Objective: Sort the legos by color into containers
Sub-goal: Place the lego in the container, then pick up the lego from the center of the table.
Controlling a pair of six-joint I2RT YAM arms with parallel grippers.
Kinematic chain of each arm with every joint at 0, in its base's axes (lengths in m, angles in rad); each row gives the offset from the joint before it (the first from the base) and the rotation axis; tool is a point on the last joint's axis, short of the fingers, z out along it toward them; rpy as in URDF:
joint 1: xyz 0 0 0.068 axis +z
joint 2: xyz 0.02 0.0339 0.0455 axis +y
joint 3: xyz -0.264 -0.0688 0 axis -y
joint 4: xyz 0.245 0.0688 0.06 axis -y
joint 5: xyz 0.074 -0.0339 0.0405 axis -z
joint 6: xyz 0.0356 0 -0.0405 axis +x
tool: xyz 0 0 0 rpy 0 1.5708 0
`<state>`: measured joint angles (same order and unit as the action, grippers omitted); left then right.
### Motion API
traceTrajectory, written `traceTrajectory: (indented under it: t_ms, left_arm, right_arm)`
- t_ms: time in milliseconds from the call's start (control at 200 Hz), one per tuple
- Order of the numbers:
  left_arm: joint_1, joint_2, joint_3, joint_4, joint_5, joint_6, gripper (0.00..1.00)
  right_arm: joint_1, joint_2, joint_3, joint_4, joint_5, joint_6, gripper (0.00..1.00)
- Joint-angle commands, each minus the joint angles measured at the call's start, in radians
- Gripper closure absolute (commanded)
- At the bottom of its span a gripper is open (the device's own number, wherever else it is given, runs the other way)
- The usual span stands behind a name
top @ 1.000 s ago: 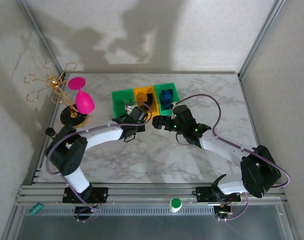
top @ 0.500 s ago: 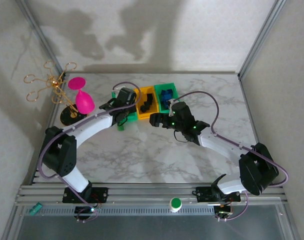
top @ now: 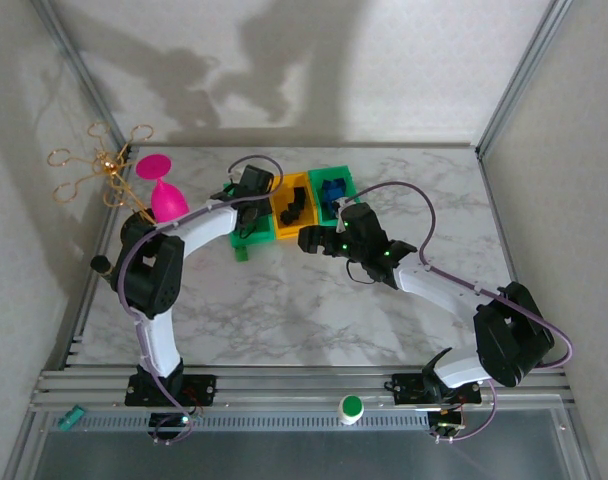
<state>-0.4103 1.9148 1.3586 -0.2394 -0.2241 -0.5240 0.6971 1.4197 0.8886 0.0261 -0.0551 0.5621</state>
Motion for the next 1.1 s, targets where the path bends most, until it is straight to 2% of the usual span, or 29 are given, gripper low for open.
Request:
traceTrajectory:
  t_ms: [0, 340, 611, 771, 1096]
  left_arm:
    - [0.025, 0.041, 0.042, -0.011, -0.002, 0.015, 0.59]
    - [0.038, 0.032, 0.079, -0.033, 0.007, 0.022, 0.45]
    - [0.031, -0.094, 0.047, -0.036, 0.032, 0.022, 0.35]
    - [0.015, -0.222, -0.065, -0.024, 0.049, 0.016, 0.35]
    - [-0.061, -0.469, -0.374, -0.036, 0.046, -0.037, 0.34]
  right_arm:
    - [0.002, 0.004, 0.018, 0.0, 0.007, -0.018, 0.01]
    - [0.002, 0.012, 0.024, 0.003, 0.005, -0.018, 0.01]
    - [0.002, 0.008, 0.029, -0.002, 0.008, -0.023, 0.01]
    - [0.004, 0.012, 0.029, -0.005, -0.005, -0.035, 0.01]
    - [0.069, 0.036, -0.009, 0.05, -0.024, -0.031, 0.01]
